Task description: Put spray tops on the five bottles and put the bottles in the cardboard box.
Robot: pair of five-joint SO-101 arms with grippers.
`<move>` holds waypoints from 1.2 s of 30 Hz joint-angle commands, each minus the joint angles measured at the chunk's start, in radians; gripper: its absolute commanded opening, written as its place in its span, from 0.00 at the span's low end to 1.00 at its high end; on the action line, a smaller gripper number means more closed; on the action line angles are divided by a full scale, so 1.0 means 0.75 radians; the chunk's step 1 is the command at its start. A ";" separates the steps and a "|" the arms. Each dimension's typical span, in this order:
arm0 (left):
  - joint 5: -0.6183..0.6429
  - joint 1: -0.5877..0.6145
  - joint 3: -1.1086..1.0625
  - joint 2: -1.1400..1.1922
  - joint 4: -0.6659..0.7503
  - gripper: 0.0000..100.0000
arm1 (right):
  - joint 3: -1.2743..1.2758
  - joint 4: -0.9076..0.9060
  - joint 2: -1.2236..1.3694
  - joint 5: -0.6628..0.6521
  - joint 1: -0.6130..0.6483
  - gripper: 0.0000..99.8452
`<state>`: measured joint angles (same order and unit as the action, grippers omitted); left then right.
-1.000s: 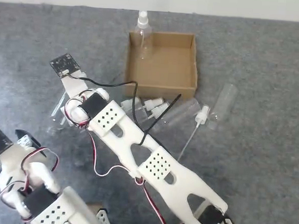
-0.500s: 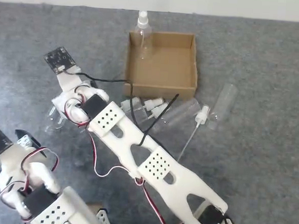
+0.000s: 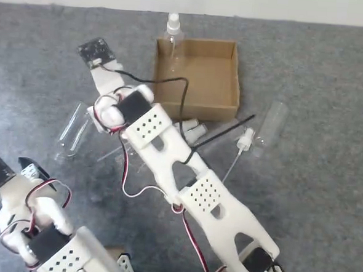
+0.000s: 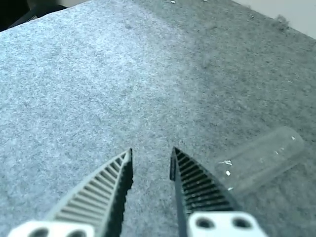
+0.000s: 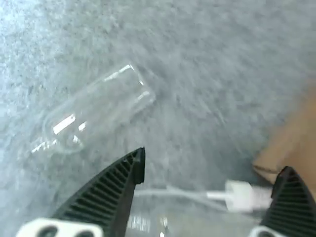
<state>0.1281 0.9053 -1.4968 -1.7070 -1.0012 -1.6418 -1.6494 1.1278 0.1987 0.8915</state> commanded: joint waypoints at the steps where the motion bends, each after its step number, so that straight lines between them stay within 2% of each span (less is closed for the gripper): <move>1: 0.014 -0.004 0.083 -0.027 0.000 0.12 | -0.055 -0.152 -0.208 -0.039 -0.026 0.38; 18: 0.014 -0.006 0.081 -0.027 0.000 0.12 | -0.010 -0.204 -0.586 -0.268 -0.062 0.38; 28: 0.014 -0.006 0.081 -0.027 0.000 0.12 | 0.712 -0.197 -1.126 -0.276 -0.140 0.38; 34: 0.014 -0.006 0.079 -0.027 0.000 0.12 | 1.056 -0.195 -1.388 -0.280 -0.334 0.38; 36: 0.014 -0.006 0.071 -0.027 0.006 0.12 | 1.150 -0.195 -1.449 -0.331 -0.394 0.38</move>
<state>0.1281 0.9053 -1.4968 -1.7070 -1.0012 -0.8362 -1.7522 0.1626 0.0115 0.6751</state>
